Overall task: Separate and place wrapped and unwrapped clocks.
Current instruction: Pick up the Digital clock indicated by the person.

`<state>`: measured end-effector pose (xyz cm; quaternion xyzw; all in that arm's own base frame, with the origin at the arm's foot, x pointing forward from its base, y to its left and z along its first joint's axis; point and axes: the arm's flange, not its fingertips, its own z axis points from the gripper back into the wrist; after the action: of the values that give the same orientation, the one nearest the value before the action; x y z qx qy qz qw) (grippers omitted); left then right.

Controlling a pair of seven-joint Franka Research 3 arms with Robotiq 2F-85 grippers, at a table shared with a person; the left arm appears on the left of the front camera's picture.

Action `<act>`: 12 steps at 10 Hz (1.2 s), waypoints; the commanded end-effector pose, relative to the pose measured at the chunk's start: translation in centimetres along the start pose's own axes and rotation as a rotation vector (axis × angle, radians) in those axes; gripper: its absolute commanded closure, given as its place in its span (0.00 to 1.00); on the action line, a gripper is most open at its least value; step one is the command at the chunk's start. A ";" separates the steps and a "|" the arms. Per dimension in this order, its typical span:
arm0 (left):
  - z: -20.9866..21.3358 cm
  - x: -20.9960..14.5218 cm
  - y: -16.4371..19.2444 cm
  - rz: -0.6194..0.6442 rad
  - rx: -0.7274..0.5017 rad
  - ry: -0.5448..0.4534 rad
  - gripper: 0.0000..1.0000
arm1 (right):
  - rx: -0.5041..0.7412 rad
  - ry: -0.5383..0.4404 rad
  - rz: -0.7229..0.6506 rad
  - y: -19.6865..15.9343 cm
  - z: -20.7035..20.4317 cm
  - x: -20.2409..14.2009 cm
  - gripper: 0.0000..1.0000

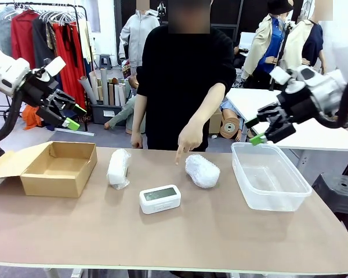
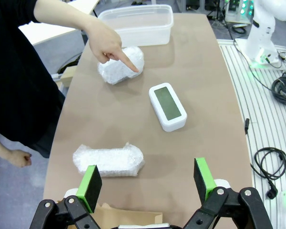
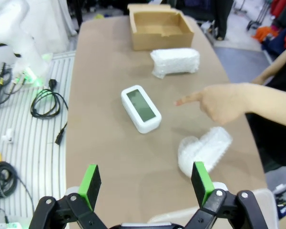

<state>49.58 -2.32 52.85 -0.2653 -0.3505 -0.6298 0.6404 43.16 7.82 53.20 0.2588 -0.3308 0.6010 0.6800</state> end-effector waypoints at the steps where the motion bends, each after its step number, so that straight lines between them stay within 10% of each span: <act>1: 0.0 0.1 0.0 -0.001 0.001 -0.001 0.00 | 0.001 0.122 -0.007 -0.6 -2.1 3.7 0.00; 12: 0.0 0.1 0.0 -0.001 0.001 -0.001 0.00 | 0.065 0.603 0.186 -0.2 -18.8 10.1 0.00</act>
<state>49.58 -2.34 52.84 -0.2654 -0.3503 -0.6299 0.6404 46.25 27.47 48.79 0.0846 -0.1233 0.7296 0.6674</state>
